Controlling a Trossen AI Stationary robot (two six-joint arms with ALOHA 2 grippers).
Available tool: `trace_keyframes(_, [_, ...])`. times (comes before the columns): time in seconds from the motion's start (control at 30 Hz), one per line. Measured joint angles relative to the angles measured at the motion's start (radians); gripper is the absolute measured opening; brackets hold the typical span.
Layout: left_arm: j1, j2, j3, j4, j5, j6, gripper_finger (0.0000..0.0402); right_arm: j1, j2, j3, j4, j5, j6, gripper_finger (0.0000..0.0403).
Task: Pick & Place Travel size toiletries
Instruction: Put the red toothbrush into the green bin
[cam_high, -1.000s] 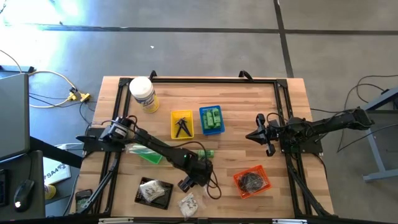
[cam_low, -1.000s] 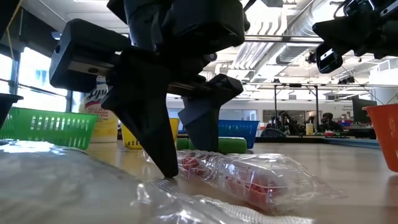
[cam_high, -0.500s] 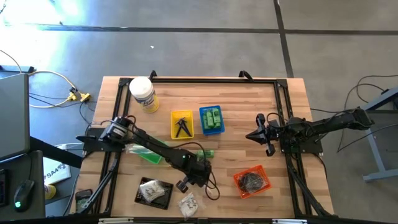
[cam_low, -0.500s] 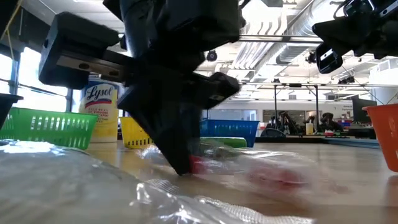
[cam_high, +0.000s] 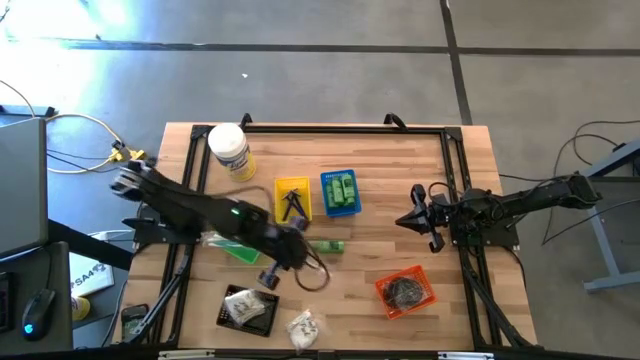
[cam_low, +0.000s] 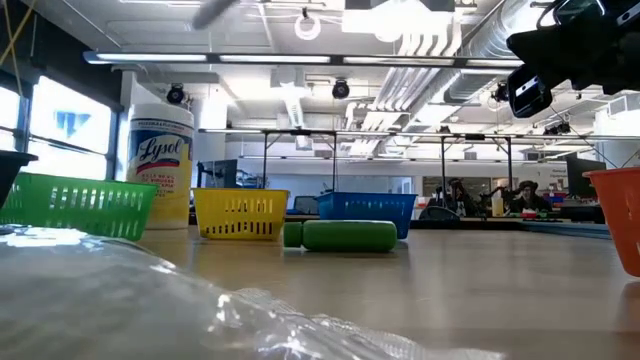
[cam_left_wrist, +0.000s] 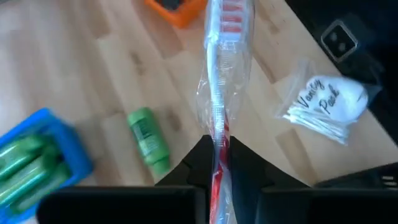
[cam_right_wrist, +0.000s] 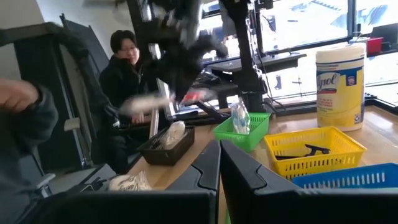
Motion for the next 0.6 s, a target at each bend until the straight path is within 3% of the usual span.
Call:
trace_keyframes(0.17, [0.000, -0.221, -0.115, -0.028, -0.078, -0.120, 0.0023, 0.000, 0.000, 0.000, 0.000, -0.008, -0.009, 0.0003])
trace_keyframes(0.43, [0.000, -0.607, -0.440, -0.153, -0.210, -0.558, 0.0016, 0.000, 0.000, 0.000, -0.001, -0.009, -0.016, 0.0003])
trace_keyframes(0.6, [0.000, -0.745, -0.605, -0.249, -0.189, -0.707, 0.0018, 0.000, 0.000, 0.000, -0.001, -0.009, -0.019, 0.0003])
